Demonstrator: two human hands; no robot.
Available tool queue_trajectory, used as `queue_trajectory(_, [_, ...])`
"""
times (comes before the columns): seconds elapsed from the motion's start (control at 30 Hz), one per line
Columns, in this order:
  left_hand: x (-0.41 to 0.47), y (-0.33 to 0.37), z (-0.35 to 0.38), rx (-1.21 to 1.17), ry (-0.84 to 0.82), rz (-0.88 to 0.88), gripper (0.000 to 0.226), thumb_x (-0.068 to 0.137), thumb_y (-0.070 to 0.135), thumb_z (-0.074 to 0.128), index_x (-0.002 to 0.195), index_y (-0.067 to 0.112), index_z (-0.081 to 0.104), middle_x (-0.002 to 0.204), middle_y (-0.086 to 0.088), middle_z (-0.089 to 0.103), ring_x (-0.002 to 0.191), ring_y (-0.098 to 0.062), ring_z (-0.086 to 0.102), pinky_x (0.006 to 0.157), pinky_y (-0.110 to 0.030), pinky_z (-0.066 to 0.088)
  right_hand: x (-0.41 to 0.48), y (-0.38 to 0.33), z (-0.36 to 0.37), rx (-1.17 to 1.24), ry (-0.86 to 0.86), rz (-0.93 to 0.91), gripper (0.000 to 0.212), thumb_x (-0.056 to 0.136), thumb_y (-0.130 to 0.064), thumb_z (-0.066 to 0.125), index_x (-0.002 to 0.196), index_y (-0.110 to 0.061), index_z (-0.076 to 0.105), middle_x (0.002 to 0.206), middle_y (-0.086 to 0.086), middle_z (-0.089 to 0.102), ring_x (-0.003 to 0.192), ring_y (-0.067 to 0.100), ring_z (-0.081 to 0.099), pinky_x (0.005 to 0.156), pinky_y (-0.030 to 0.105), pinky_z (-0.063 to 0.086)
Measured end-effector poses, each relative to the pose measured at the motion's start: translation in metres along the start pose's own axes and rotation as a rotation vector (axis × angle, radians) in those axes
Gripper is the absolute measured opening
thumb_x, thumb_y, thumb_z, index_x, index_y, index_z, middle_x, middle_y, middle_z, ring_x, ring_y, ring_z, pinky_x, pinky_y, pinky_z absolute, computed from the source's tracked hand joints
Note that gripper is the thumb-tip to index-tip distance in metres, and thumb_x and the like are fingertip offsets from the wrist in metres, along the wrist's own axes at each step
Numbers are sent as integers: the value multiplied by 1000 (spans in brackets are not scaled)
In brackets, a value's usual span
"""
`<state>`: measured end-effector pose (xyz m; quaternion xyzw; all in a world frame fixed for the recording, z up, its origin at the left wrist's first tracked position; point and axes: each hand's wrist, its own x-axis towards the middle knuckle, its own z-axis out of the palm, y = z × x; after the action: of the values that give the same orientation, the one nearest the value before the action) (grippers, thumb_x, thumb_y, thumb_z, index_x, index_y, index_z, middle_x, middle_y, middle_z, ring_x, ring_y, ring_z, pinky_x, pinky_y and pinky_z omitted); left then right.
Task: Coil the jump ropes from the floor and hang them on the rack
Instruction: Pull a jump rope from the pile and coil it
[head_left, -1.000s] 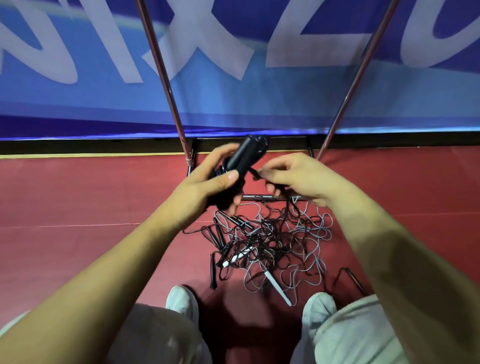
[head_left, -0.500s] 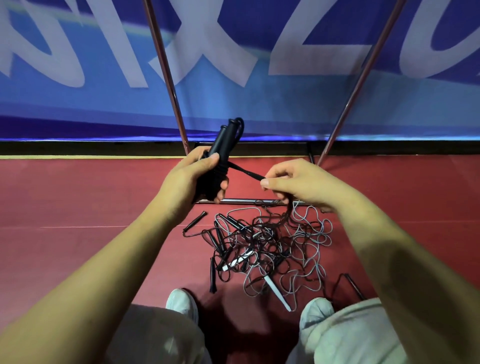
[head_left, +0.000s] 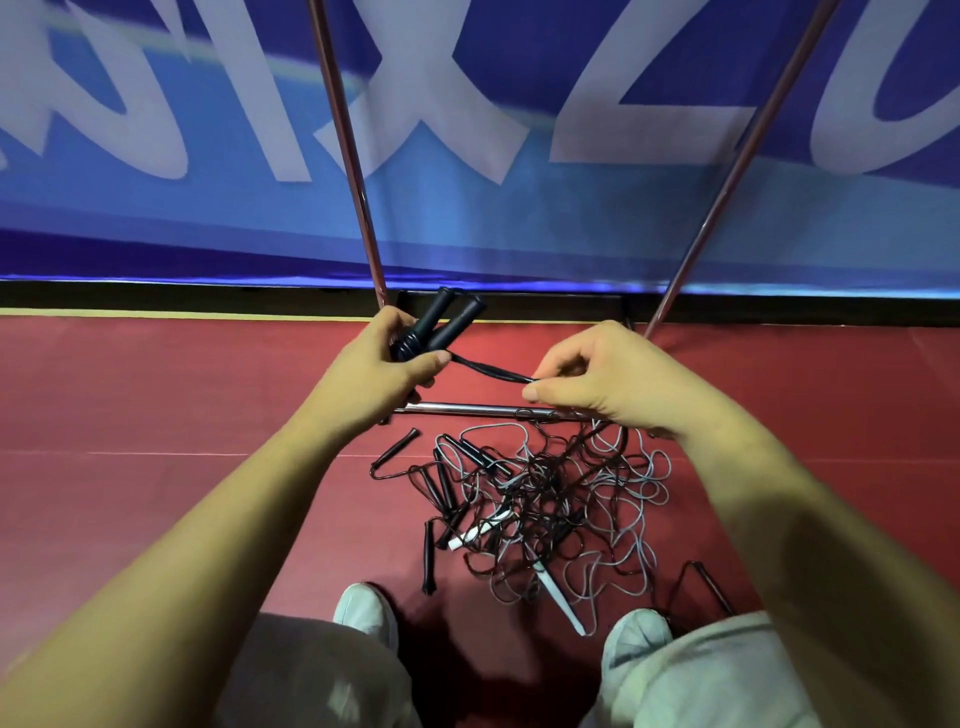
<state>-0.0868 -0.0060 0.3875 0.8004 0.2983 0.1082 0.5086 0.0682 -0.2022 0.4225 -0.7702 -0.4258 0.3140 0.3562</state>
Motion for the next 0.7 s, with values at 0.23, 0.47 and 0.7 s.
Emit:
queue_trajectory(0.23, [-5,-10,17,481,-144,67,34,87,30,71,111,21,49,101,-6,68,85,-27,64,76,-35,51,-3,-7,11,4,-56,-27,23,81,-35,76,71,-14,75,57,6,61,54,13,41,54,28,31])
queue_trajectory(0.47, [-16,-5,36,614,-363,60,46,71,62,77,76,25,50,68,3,59,64,-15,56,58,-31,42,3,-4,16,-7,53,-59,18,83,-26,75,68,-16,74,50,-8,54,48,3,40,48,18,30])
queue_trajectory(0.7, [-28,10,30,123,-759,94,12,91,25,71,87,36,69,64,7,57,57,-12,53,60,-32,49,7,6,6,39,180,-70,21,70,-39,84,71,-19,77,71,8,71,63,12,52,59,32,42])
